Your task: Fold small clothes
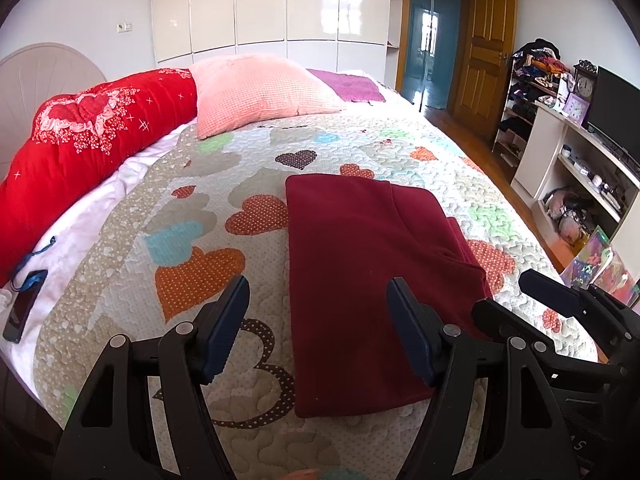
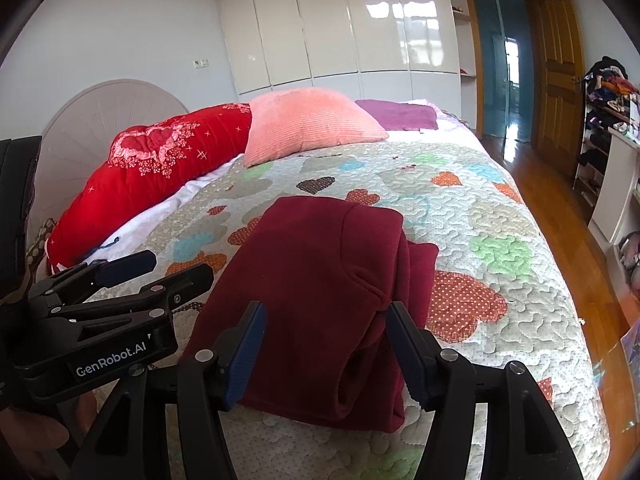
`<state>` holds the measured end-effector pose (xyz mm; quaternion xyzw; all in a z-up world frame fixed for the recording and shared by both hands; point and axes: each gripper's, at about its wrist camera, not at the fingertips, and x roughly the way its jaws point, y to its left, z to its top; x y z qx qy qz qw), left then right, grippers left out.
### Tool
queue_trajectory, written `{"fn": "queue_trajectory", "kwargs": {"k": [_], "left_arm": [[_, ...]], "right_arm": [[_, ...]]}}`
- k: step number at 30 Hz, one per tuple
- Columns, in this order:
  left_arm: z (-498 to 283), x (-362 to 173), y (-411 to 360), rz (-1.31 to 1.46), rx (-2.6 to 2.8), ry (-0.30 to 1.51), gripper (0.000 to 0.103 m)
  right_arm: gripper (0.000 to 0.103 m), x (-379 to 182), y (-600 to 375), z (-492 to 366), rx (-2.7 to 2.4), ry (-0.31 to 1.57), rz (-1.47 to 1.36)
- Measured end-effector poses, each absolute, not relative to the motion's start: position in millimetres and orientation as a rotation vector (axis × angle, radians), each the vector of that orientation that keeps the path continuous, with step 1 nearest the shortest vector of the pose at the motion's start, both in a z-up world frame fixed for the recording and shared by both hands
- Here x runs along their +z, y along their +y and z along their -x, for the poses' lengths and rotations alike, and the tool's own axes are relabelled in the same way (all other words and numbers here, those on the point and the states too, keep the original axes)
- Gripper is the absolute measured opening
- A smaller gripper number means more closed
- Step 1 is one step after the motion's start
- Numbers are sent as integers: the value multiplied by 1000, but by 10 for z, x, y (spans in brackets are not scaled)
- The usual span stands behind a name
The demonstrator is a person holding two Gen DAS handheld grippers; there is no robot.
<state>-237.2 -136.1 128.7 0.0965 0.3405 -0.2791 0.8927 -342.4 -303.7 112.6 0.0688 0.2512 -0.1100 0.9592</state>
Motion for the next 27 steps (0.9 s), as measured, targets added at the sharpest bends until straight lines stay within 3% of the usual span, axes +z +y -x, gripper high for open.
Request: {"fn": "queue_trajectory", "kwargs": {"k": [27], "left_arm": [[2364,1229,-1367,-210,-567,712,71]], "right_arm": [[61,1060,-3024,3385,-213,523,-153]]}}
